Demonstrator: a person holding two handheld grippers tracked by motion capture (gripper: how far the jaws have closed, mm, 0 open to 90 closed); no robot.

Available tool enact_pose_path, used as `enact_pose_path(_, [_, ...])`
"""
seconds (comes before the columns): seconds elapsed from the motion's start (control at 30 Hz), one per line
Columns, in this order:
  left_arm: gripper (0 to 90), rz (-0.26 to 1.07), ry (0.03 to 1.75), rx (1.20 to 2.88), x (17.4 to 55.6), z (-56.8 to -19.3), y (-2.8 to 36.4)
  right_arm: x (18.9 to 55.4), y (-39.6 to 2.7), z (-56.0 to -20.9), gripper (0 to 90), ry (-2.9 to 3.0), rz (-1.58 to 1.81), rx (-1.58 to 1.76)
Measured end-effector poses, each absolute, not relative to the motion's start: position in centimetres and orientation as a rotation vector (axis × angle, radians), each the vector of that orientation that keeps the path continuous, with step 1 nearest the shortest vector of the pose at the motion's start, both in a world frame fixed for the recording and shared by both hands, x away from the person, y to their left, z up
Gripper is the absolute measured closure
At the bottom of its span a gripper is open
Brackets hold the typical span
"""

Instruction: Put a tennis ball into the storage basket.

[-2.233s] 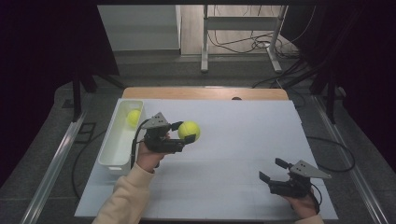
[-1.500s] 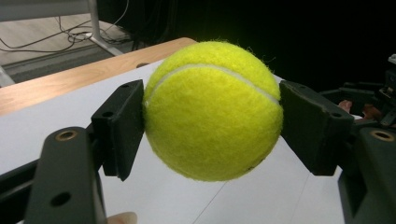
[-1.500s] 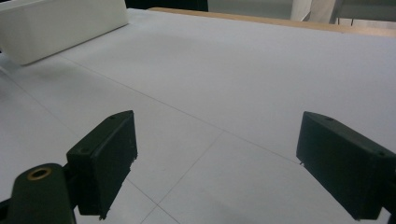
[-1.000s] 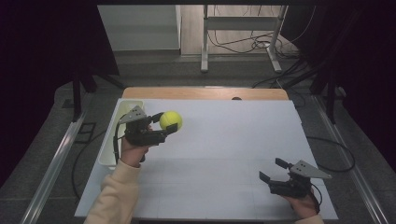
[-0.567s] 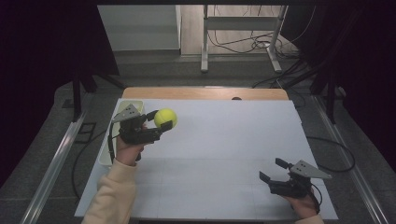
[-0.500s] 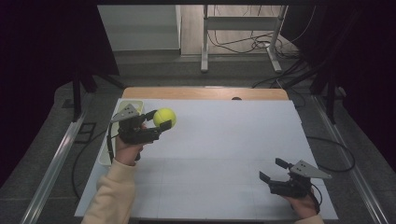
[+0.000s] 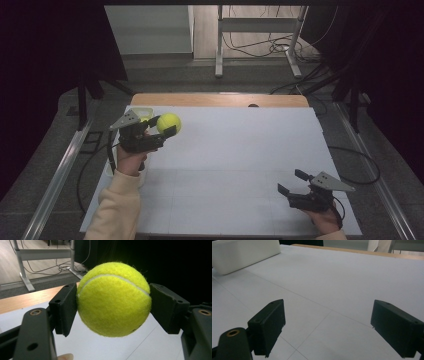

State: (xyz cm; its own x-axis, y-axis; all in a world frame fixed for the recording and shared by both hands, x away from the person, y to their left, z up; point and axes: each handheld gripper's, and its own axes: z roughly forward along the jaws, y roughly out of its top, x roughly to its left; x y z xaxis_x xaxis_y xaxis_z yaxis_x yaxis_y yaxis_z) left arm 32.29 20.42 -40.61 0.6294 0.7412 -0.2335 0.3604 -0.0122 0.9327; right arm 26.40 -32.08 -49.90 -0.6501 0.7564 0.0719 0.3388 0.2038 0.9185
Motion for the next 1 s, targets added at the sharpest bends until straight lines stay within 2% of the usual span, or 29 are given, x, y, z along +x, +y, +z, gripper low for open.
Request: enact_pose_path(1.0, [27.1,0.451,1.026,1.562,32.4,-40.8,23.8,26.4,-32.1,-49.9,12.7,2.094,1.430,1.018])
